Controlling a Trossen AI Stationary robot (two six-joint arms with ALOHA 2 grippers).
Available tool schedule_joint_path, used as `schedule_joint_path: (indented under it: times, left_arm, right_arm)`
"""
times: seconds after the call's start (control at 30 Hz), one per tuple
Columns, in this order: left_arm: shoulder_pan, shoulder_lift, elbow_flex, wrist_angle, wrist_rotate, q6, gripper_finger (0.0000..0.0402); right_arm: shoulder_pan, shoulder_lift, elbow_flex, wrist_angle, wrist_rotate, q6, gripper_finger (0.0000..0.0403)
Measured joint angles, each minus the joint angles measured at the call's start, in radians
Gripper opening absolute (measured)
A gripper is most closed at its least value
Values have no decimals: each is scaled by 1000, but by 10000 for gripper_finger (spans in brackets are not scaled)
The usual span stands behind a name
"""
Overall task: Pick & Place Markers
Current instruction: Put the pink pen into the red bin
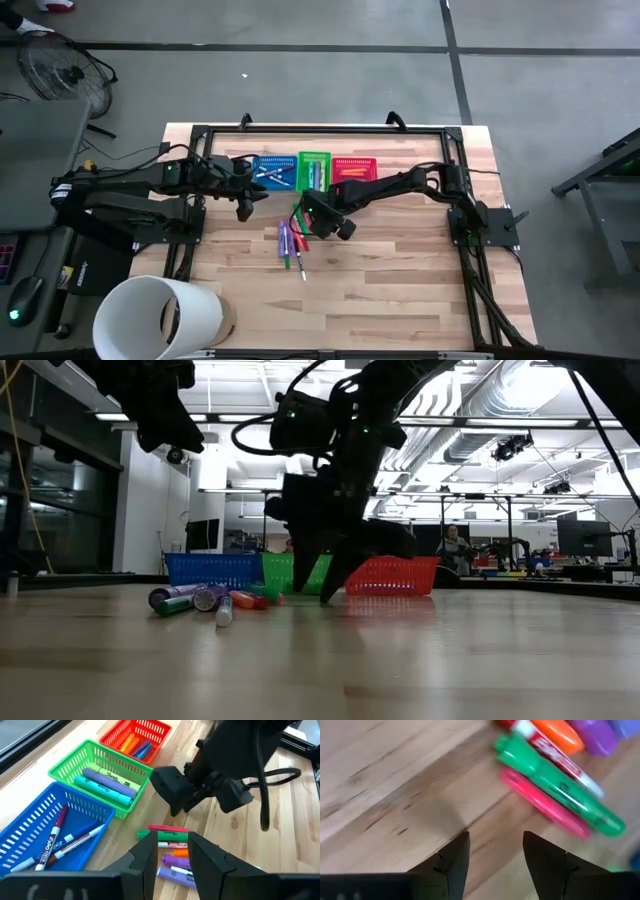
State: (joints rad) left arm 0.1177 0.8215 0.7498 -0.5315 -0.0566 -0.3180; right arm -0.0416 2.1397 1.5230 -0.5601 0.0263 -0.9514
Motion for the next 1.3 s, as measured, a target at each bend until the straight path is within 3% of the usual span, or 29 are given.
schedule_joint_path:
  times: [0.37, 0.57, 0.7, 0.97, 1.3]
  left_arm:
    - [0, 0, 0, 1, 0, 10, 105]
    - [0, 0, 0, 7, 0, 9, 105]
    - [0, 0, 0, 8, -2, 8, 105]
    - [0, 0, 0, 6, -1, 2, 105]
    - [0, 0, 1, 5, 48, 2, 105]
  right_arm:
    - [-12, -130, 0, -26, 128, 629, 172]
    - [-35, -214, 0, -48, 103, 989, 172]
    - [-51, -231, 2, -9, 13, 1237, 172]
    - [-32, -170, 1, 92, -99, 1342, 172]
    - [-19, -152, 109, 185, 1, 1322, 172]
